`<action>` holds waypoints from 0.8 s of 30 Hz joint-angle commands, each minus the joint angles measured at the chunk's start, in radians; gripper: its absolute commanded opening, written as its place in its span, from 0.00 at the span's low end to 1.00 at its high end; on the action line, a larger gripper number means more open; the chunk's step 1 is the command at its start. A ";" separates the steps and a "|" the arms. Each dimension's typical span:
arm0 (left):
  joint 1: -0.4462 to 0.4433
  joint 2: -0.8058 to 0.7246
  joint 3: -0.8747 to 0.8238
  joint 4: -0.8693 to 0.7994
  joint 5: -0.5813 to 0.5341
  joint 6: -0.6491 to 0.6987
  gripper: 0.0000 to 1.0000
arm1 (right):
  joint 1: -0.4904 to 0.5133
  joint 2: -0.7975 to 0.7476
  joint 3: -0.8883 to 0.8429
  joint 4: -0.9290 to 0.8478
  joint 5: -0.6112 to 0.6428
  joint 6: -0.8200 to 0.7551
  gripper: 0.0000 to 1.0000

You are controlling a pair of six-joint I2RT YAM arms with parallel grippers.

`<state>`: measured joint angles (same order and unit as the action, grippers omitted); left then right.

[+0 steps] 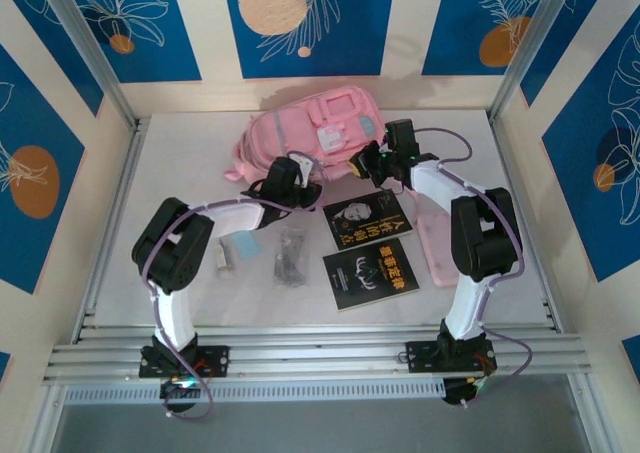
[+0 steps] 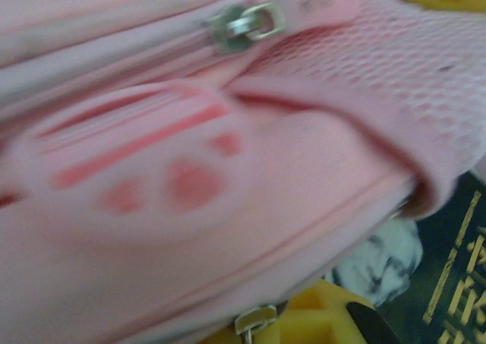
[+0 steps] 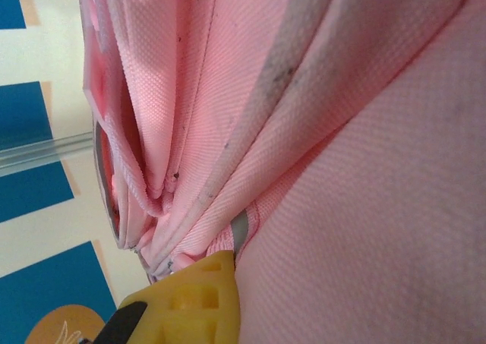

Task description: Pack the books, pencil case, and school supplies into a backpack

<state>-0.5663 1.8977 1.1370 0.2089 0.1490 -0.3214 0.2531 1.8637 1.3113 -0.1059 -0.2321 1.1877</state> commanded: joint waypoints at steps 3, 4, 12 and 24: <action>0.149 -0.042 -0.015 -0.274 0.003 0.088 0.00 | -0.060 0.018 0.075 -0.012 -0.087 -0.148 0.00; 0.162 -0.049 -0.009 -0.290 0.003 0.091 0.00 | -0.066 0.023 0.087 -0.024 -0.086 -0.166 0.00; 0.087 -0.115 0.140 -0.493 0.159 0.103 0.00 | -0.091 0.106 0.192 -0.083 -0.120 -0.197 0.06; -0.036 -0.024 0.326 -0.453 0.286 -0.140 0.00 | -0.039 -0.178 -0.191 0.046 -0.164 -0.015 0.83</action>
<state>-0.5838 1.8572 1.3933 -0.2779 0.3592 -0.4137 0.1902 1.7576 1.1873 -0.1390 -0.3489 1.1046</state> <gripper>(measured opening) 0.063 0.828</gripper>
